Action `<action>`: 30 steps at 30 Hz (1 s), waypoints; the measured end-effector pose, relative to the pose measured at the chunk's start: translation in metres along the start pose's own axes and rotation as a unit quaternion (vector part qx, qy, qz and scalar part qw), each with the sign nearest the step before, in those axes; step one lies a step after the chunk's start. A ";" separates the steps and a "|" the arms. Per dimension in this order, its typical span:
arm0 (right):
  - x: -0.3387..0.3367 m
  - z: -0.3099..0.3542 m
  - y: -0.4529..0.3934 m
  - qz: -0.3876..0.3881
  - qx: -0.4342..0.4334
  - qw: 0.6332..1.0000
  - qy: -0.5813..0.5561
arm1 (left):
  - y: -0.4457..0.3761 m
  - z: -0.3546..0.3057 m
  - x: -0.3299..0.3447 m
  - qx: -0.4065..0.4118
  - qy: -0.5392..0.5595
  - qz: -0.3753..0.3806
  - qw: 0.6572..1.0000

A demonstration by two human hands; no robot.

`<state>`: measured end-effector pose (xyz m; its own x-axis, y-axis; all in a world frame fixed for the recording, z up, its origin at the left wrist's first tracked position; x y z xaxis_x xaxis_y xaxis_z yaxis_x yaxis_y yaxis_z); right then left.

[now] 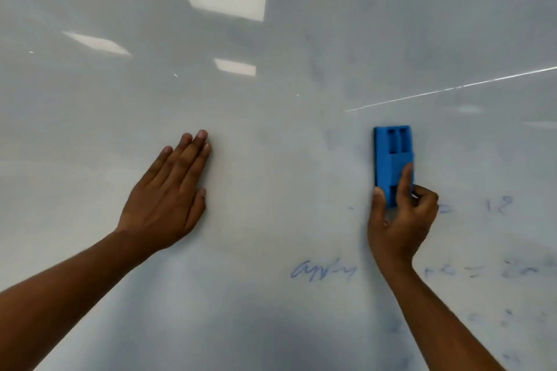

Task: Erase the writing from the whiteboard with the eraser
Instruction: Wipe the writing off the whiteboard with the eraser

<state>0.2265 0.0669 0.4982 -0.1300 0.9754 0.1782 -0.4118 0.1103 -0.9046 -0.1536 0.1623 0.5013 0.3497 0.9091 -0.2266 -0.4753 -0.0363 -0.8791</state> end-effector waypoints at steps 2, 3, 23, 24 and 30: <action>0.001 -0.002 0.008 -0.027 0.080 0.996 -0.010 | -0.030 -0.020 0.005 0.007 0.008 -0.005 1.000; 0.003 0.003 0.023 -0.017 0.064 0.998 -0.015 | -0.042 -0.033 0.009 -0.002 0.016 -0.009 1.000; -0.017 -0.032 0.104 0.156 -0.245 0.957 0.000 | -0.042 -0.067 0.035 -0.080 0.049 -0.060 0.994; -0.017 -0.033 0.107 0.181 -0.311 0.933 0.008 | -0.043 -0.069 0.034 -0.075 0.047 -0.056 0.994; -0.039 -0.117 -0.003 0.055 -0.107 0.993 0.003 | -0.065 -0.112 0.032 -0.027 0.059 -0.028 0.997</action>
<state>0.3378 0.0511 0.4484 -0.1588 0.9847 0.0715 -0.1941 0.0399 -0.9802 -0.0216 0.1471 0.5047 0.4686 0.8555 -0.2204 -0.4082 -0.0116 -0.9128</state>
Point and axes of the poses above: each hand's wrist, its own y-axis away from the middle knuckle, its own x-axis out of the palm, z = x × y, the point moved 5 cm from there along -y, towards the middle knuckle, and after that the axes turned 8 degrees about x, right-handed, at the moved point
